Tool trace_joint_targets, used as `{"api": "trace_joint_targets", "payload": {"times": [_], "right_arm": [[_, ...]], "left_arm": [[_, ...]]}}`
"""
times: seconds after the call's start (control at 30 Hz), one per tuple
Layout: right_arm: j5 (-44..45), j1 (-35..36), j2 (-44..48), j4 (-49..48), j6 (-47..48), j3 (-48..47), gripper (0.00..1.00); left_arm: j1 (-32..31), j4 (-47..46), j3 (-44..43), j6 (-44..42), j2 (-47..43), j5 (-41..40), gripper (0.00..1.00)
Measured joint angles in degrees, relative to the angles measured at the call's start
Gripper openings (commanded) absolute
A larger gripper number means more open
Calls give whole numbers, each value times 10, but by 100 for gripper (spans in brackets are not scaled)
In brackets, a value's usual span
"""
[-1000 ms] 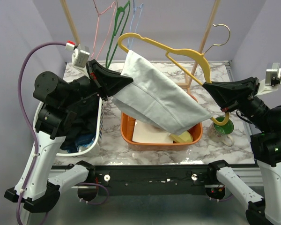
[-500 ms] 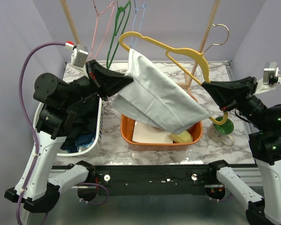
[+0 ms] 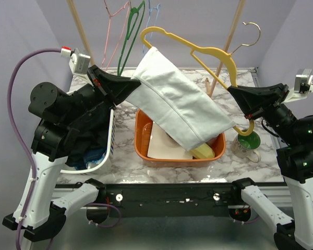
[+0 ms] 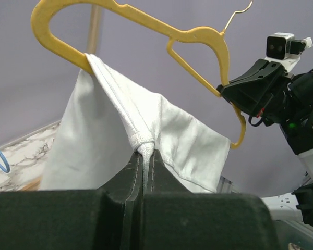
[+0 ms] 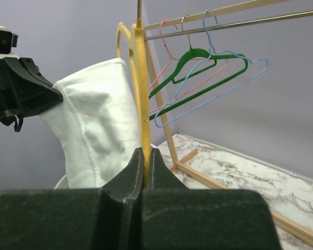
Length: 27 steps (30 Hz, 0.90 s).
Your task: Remove the skirt from the hanger
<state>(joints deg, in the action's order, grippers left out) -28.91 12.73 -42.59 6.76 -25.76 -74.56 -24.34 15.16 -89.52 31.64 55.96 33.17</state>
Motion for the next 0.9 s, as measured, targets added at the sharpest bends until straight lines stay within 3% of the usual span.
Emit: {"api": "trace_joint_targets", "payload": {"times": [0.27, 0.9], "right_arm": [[37, 1, -2, 1, 18, 7, 1], [121, 3, 3, 2, 34, 16, 1]], "left_arm": [[0, 24, -7, -13, -3, -20, 0], [-4, 110, -109, -160, -61, -286, 0]]}}
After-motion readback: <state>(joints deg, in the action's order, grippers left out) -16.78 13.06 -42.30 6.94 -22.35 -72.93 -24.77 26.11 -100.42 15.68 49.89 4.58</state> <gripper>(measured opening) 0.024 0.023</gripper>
